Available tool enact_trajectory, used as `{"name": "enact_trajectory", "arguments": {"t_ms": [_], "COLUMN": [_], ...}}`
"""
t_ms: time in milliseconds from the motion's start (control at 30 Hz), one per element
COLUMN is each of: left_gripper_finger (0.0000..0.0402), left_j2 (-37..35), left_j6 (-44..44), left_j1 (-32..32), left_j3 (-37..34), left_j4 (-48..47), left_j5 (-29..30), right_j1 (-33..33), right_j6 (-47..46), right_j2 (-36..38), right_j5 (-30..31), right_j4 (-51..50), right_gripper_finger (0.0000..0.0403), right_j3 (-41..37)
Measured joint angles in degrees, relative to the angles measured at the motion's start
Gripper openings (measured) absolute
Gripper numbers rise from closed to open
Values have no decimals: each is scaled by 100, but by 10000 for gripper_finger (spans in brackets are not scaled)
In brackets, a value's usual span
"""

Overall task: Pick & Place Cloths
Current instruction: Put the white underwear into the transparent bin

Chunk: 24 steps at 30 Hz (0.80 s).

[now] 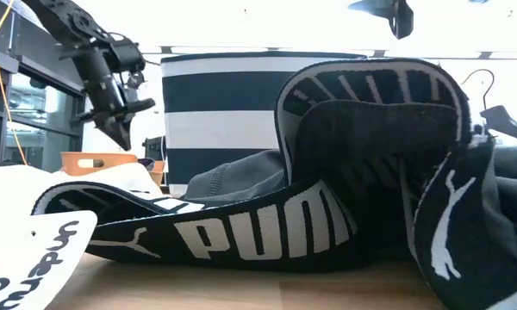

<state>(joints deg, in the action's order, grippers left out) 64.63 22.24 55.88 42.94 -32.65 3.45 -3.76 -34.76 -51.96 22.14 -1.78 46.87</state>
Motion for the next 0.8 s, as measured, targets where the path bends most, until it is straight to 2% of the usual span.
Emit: {"name": "enact_trajectory", "arguments": {"t_ms": [233, 400, 500, 800], "left_gripper_finger": [8, 10, 10, 10], "left_j2": [-946, -1652, -2035, -2746], "left_j6": [-198, -463, -523, -137], "left_j1": [0, -3, -68, -1133], "left_j3": [2, 2, 2, 2], "left_j4": [-378, -374, -390, -467], "left_j5": [-656, -1912, -2420, -2344], "right_j1": [0, -1, -1, -1], "right_j6": [-1, 3, 32, 100], "right_j2": [0, 0, 0, 0], "right_j5": [-126, -299, -346, -430], "right_j4": [0, -7, -10, -15], "right_gripper_finger": [247, 247, 247, 247], "right_j3": [0, 0, 0, 0]}}
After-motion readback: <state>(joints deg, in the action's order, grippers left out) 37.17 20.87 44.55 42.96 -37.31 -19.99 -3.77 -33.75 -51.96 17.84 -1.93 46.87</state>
